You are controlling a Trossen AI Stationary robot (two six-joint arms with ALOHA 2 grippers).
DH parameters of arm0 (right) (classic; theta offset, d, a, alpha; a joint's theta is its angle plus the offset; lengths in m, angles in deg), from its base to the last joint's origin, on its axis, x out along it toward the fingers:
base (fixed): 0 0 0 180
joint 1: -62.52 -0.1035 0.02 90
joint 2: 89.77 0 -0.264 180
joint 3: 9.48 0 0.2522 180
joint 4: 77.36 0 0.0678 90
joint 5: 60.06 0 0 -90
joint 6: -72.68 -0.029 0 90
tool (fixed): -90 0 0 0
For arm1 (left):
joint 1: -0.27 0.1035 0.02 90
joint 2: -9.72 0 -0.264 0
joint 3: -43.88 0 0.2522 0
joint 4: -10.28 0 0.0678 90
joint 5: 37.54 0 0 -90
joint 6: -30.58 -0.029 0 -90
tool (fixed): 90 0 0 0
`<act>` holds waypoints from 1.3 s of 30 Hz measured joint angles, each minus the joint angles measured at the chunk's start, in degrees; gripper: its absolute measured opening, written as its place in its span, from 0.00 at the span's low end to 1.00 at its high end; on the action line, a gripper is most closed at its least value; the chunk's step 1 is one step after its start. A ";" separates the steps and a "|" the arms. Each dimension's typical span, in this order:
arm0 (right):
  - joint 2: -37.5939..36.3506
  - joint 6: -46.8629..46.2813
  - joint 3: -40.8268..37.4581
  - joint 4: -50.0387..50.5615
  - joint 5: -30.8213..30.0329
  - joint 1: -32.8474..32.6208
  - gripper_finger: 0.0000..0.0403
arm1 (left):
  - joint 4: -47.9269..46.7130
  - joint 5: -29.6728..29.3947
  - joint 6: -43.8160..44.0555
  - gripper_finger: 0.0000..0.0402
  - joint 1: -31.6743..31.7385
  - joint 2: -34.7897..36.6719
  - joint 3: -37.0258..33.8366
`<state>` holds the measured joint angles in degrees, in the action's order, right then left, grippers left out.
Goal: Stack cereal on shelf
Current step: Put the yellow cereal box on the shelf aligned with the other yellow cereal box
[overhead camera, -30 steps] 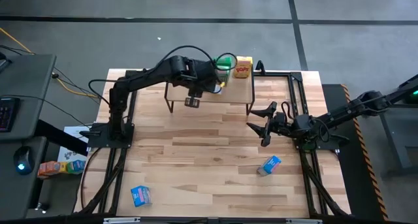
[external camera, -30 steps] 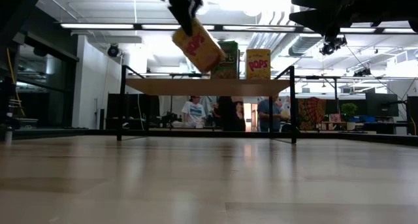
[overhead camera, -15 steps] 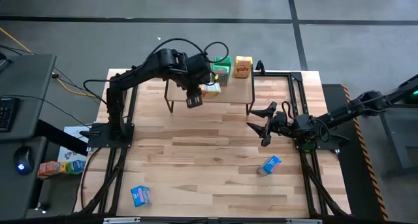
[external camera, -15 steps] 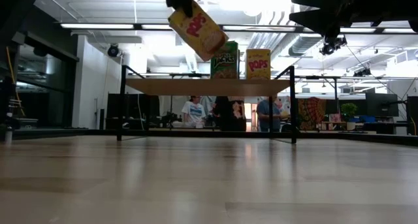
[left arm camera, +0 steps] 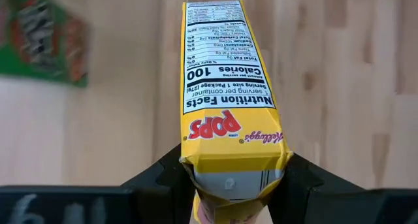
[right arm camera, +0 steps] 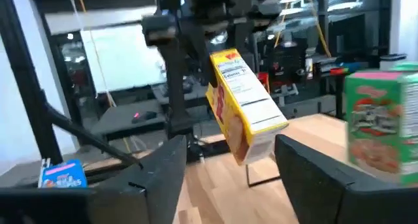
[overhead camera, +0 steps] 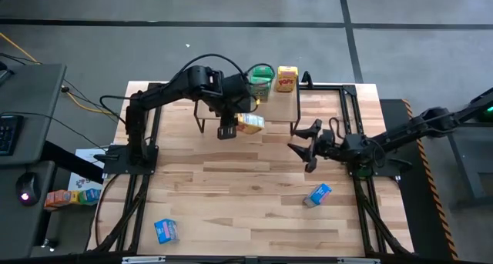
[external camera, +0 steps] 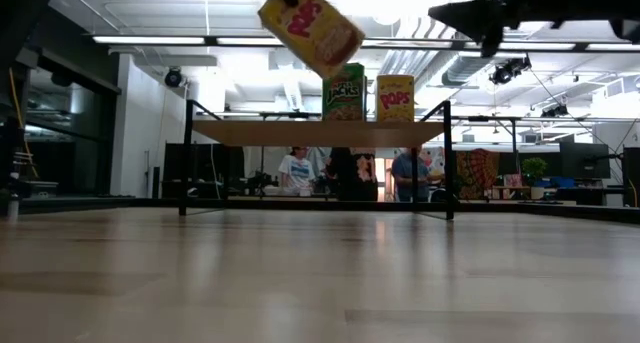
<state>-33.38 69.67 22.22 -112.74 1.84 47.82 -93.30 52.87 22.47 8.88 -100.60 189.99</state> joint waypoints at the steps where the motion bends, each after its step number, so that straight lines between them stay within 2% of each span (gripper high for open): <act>1: 1.94 -0.07 1.23 0.32 -0.16 0.17 0.52 | 0.16 0.71 -0.69 0.34 -0.57 0.00 0.00; 4: 8.91 0.64 6.51 0.52 -1.61 0.81 0.38 | 0.72 1.30 -2.54 0.34 -2.36 0.00 0.00; 8: 15.17 3.19 13.31 1.12 -6.85 0.81 0.09 | 0.66 1.30 -3.09 0.34 -4.57 0.00 0.00; 9: 15.95 4.05 14.65 1.75 -7.37 0.65 0.04 | 0.59 1.29 -3.09 0.34 -5.07 0.00 0.00; 14: 19.02 3.05 19.27 5.98 -6.92 0.20 0.04 | 0.52 -0.34 -3.08 0.34 -6.85 0.00 0.00; 19: 21.96 1.69 20.25 7.87 -7.49 0.20 0.02 | 1.26 -1.12 -3.07 0.34 -7.21 0.00 0.00; 25: 22.07 1.50 20.30 9.06 -7.49 0.20 0.01 | 2.13 -1.18 -4.16 0.34 -7.13 0.00 0.00; 34: 22.07 -1.05 20.30 10.94 -4.85 1.49 0.00 | 8.93 -1.30 -7.38 0.34 -7.13 0.00 0.00; 39: 21.90 0.12 20.30 11.64 -5.74 1.66 0.00 | 12.73 -1.29 -9.95 0.34 -7.13 0.00 0.00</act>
<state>-11.48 69.80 42.52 -101.10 -3.91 49.48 -80.57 51.58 12.51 1.75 -100.60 189.99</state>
